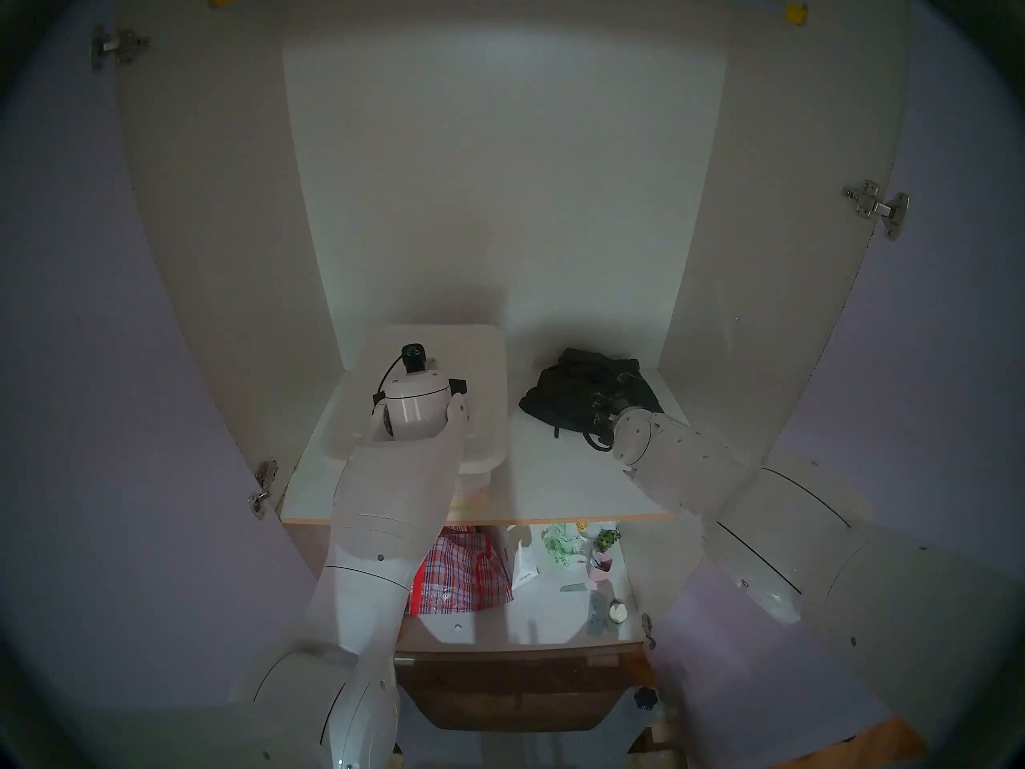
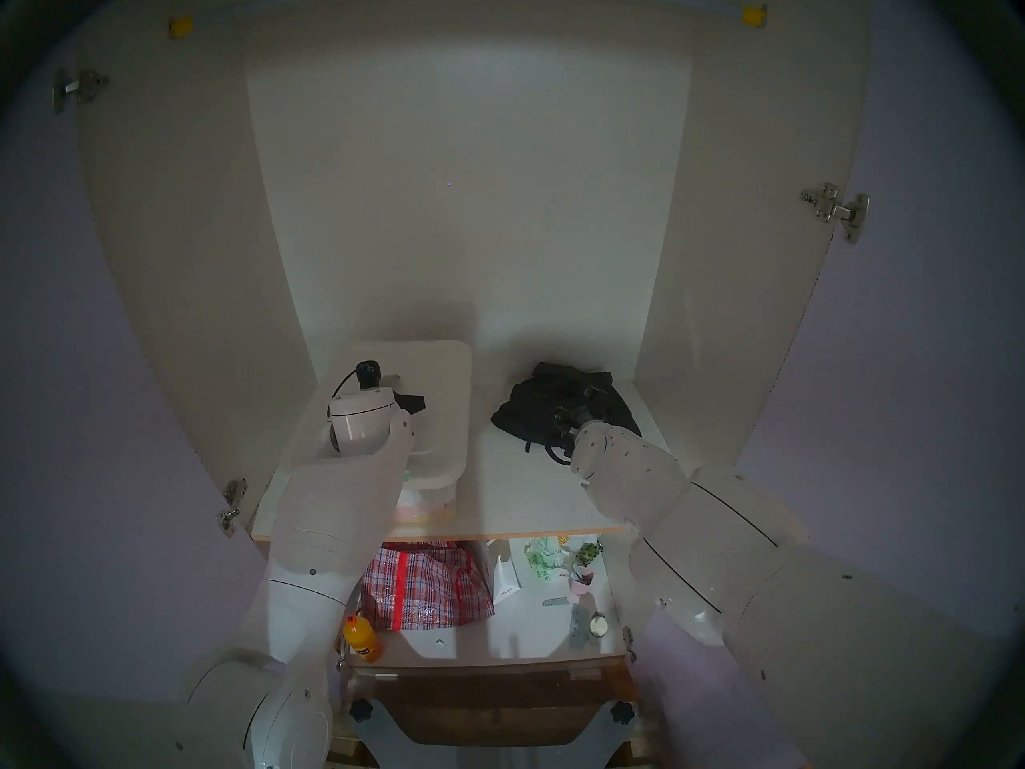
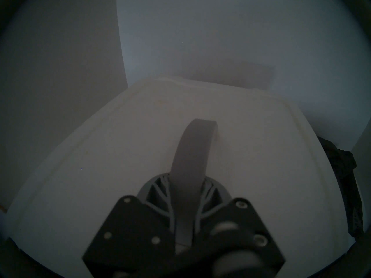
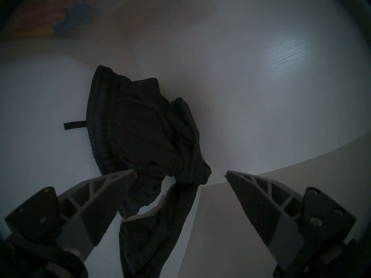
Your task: Take clothing out of the storage bin and put the lid back on the bin
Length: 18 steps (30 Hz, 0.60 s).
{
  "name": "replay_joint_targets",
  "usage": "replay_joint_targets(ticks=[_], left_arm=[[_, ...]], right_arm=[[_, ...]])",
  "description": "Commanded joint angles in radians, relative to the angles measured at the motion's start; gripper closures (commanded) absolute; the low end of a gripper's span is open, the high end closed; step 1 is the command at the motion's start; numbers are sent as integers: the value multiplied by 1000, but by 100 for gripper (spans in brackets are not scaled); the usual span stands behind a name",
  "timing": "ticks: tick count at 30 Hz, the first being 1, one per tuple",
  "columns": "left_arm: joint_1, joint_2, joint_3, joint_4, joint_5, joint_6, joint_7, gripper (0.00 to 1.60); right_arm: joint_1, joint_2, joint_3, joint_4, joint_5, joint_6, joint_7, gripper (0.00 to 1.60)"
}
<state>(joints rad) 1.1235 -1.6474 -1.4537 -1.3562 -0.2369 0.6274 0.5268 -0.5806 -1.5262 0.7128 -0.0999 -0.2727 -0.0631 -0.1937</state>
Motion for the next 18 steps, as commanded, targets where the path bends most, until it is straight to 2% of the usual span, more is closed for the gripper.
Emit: replay_joint_targets(ticks=[1,14,15,16,17,18], left_arm=[[-33,-22,15,-15,1,-22,-2,160],[9,-45,38,45,5,-54,25,160],[12,-48,41,48,4,-58,26,149],[13,-50,47,49,7,-61,28,148],[13,-53,51,50,8,-64,31,108],[11,-54,54,48,10,-69,35,61]], right_arm=[[27,-2,2,-15,0,1,-13,0],[27,-2,10,-15,-7,1,-13,0],[27,-2,10,-15,-7,1,-13,0],[27,-2,11,-15,-8,1,-13,0],[27,-2,11,-15,-8,1,-13,0],[27,-2,11,-15,-9,1,-13,0]])
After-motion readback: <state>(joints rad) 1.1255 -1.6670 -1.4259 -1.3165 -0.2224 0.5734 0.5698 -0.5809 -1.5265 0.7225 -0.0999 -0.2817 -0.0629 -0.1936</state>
